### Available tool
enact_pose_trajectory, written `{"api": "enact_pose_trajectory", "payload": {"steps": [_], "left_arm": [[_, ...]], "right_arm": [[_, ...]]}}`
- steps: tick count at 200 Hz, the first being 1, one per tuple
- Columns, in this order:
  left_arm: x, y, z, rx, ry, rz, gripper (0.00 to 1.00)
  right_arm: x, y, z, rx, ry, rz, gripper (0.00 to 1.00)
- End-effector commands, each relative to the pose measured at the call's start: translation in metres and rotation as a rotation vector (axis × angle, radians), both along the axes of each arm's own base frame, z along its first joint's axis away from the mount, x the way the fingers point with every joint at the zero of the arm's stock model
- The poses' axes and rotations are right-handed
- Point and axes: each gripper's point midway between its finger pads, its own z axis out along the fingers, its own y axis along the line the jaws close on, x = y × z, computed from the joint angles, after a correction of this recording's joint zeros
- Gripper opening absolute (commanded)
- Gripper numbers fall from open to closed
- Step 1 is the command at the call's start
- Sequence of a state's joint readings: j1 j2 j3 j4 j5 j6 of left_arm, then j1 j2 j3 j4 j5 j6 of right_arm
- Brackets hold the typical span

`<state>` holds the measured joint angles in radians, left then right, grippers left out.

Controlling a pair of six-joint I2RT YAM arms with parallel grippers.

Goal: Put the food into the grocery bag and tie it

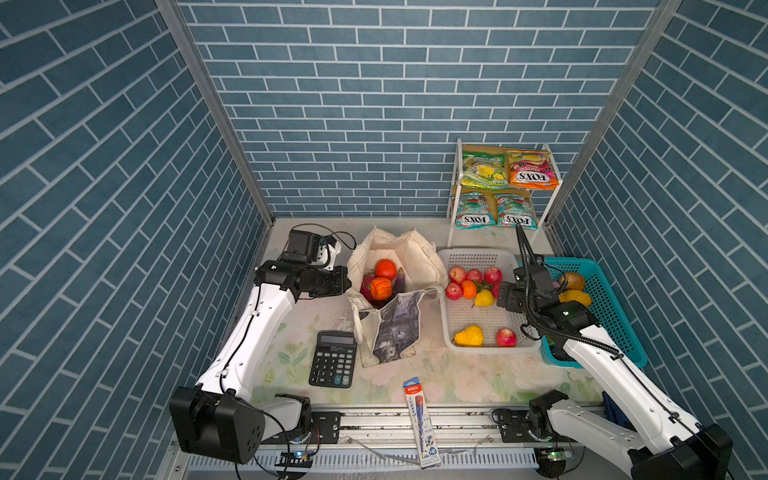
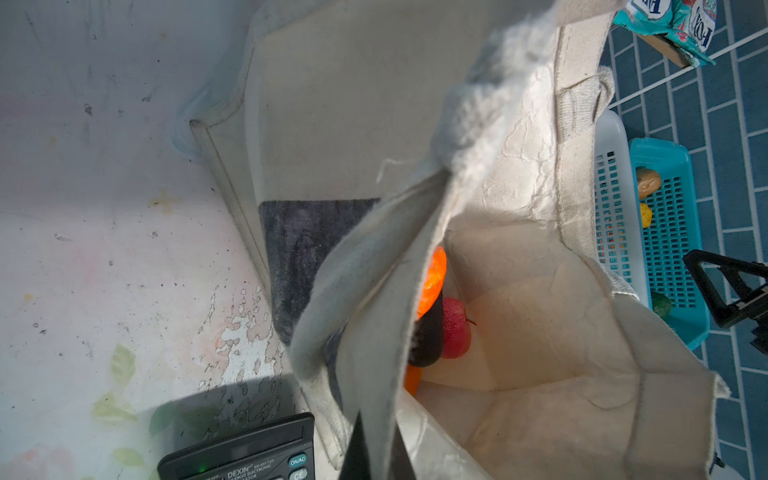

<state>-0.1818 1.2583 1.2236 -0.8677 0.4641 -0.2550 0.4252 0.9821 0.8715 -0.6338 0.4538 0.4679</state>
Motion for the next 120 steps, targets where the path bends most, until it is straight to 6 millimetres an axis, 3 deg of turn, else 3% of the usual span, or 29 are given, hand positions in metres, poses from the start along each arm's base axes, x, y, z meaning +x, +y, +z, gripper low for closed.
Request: {"api": "enact_pose_trajectory", "payload": {"steps": [1,34,63,120], "left_arm": [[-0.01,0.001,-0.004,0.005,0.02,-0.007,0.0],[-0.012,0.001,-0.009,0.003,0.035,-0.009,0.0],[-0.012,0.0,-0.013,0.009,0.033,-0.022,0.0],[-0.012,-0.005,-0.019,-0.023,0.018,-0.024,0.0]], "right_arm": [[-0.005,-0.002,-0.002,0.041,-0.003,-0.023,0.97],[-0.008,-0.002,-0.006,0.059,0.006,-0.018,0.96],[-0.001,-0.002,0.005,0.074,-0.023,-0.029,0.95],[0.032,0.006,0.089,0.281,-0.243,-0.097,0.9]]}}
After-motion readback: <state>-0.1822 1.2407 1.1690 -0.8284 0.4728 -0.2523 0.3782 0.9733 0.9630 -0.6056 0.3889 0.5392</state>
